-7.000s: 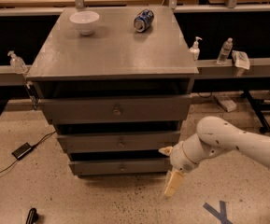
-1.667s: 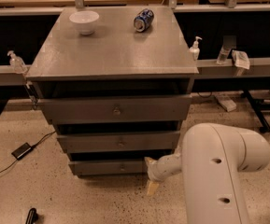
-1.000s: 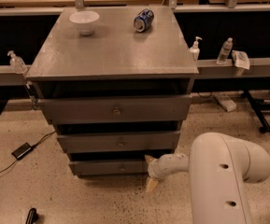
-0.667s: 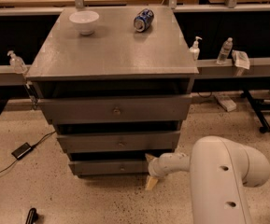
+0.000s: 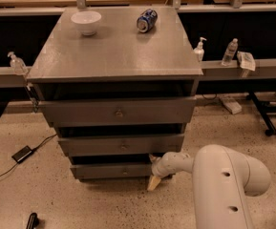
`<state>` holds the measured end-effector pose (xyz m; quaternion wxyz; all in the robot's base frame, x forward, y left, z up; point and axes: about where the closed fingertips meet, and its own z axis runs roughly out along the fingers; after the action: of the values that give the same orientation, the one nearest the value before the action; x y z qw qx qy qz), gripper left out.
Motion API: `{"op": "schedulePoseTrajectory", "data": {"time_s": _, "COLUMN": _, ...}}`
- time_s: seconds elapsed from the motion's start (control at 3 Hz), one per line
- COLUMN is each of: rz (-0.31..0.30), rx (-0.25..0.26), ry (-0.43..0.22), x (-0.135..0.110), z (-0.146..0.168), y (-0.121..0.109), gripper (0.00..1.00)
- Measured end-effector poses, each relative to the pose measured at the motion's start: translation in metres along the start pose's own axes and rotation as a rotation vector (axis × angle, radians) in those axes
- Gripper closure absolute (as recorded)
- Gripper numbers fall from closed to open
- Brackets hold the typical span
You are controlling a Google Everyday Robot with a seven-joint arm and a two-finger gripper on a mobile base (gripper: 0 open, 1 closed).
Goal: Open bottom drawer
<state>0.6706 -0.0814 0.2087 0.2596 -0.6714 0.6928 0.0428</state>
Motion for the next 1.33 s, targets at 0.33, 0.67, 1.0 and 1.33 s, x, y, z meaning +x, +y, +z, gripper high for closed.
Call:
{"op": "schedulePoseTrajectory", "data": {"time_s": 0.33, "rz": 0.014, "rx": -0.007, "ry": -0.005, "x": 0.004, "z": 0.011, "y": -0.011, "gripper": 0.0}}
{"op": "schedulePoseTrajectory", "data": {"time_s": 0.67, "rz": 0.029, "rx": -0.021, "ry": -0.006, "x": 0.007, "z": 0.025, "y": -0.016, "gripper": 0.0}}
{"op": "schedulePoseTrajectory", "data": {"time_s": 1.0, "rz": 0.045, "rx": -0.041, "ry": -0.002, "x": 0.009, "z": 0.041, "y": -0.016, "gripper": 0.0}}
{"op": "schedulePoseTrajectory", "data": {"time_s": 1.33, "rz": 0.057, "rx": -0.062, "ry": 0.004, "x": 0.01, "z": 0.053, "y": -0.014, "gripper": 0.02}}
